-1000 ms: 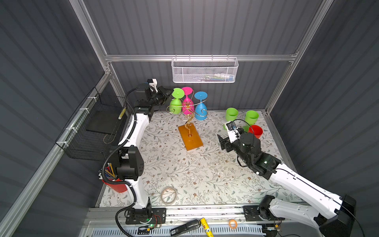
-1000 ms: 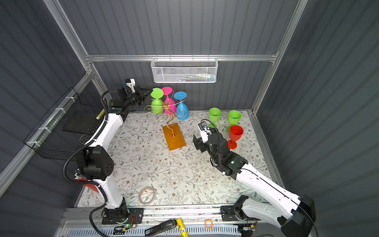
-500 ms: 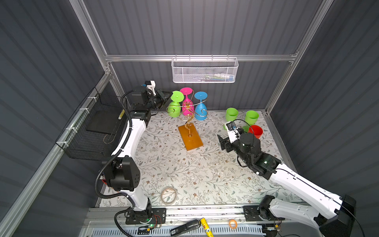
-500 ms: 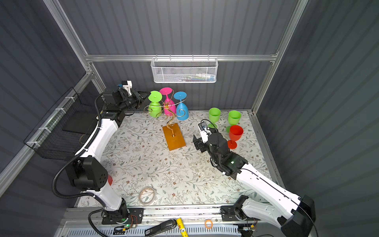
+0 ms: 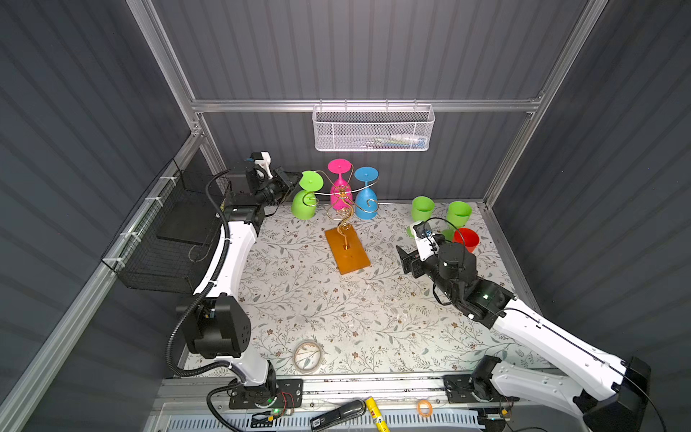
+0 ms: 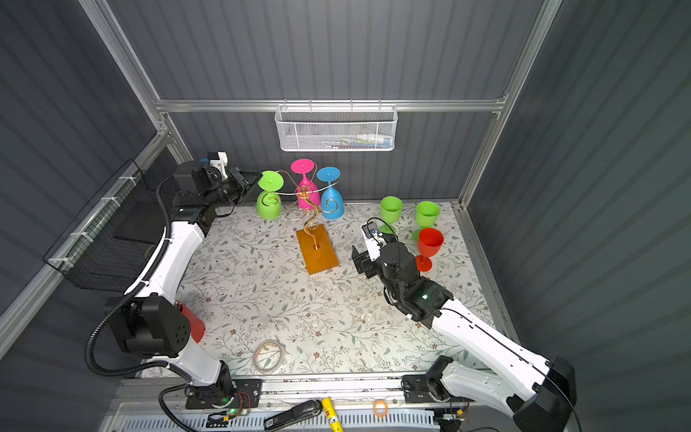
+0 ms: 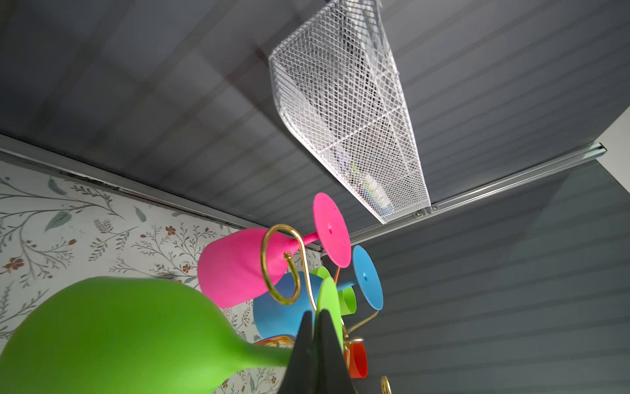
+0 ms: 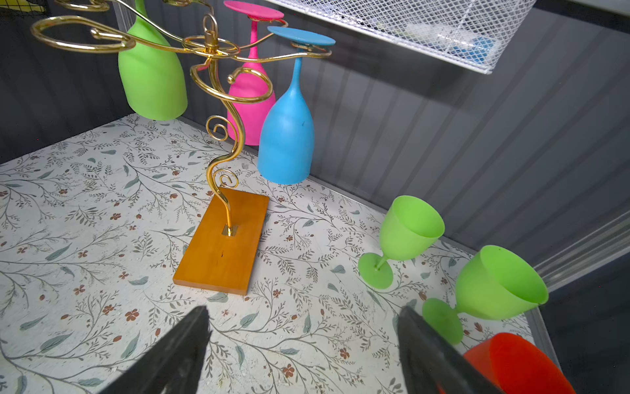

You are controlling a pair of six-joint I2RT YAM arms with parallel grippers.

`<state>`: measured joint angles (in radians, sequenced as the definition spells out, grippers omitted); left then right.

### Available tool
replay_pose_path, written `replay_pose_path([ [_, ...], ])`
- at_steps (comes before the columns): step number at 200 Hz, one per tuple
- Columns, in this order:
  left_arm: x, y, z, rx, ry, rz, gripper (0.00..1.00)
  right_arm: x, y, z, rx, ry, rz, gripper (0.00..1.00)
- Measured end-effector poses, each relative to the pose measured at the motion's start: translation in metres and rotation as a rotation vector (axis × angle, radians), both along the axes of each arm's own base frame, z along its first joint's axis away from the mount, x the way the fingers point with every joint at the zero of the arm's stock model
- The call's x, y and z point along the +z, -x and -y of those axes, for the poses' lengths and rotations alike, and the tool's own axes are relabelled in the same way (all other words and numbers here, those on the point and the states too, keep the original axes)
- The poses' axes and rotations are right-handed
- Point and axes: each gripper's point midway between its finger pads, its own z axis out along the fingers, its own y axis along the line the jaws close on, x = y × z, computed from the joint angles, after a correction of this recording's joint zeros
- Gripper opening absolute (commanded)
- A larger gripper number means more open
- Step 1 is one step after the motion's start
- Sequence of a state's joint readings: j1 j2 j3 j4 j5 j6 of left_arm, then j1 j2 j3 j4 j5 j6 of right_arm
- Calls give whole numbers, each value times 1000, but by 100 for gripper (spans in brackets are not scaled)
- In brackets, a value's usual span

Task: Take the wine glass off the wine glass rack
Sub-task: Pick up the wine glass from the wine glass rack.

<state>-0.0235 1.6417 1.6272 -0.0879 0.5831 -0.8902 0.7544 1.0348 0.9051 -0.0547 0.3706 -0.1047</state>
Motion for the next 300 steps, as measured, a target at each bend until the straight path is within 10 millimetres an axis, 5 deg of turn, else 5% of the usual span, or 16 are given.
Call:
replay_pose_path([
  [135,28,14,-31,74,-42,62,0,-3,7,-8,21,-11,-30,87],
  [181,70,29,-31,73,-83,182,0,-3,10,-9,19,-38,-56,88],
  [218,113,56,-26,50,-109,316,0,15,10,-8,-10,-105,-83,88],
  [247,144,83,-6,-9,-139,434,0,31,11,-2,-46,-168,-102,89],
  [300,176,139,81,-250,-171,623,0,34,5,45,-197,-307,-194,89],
])
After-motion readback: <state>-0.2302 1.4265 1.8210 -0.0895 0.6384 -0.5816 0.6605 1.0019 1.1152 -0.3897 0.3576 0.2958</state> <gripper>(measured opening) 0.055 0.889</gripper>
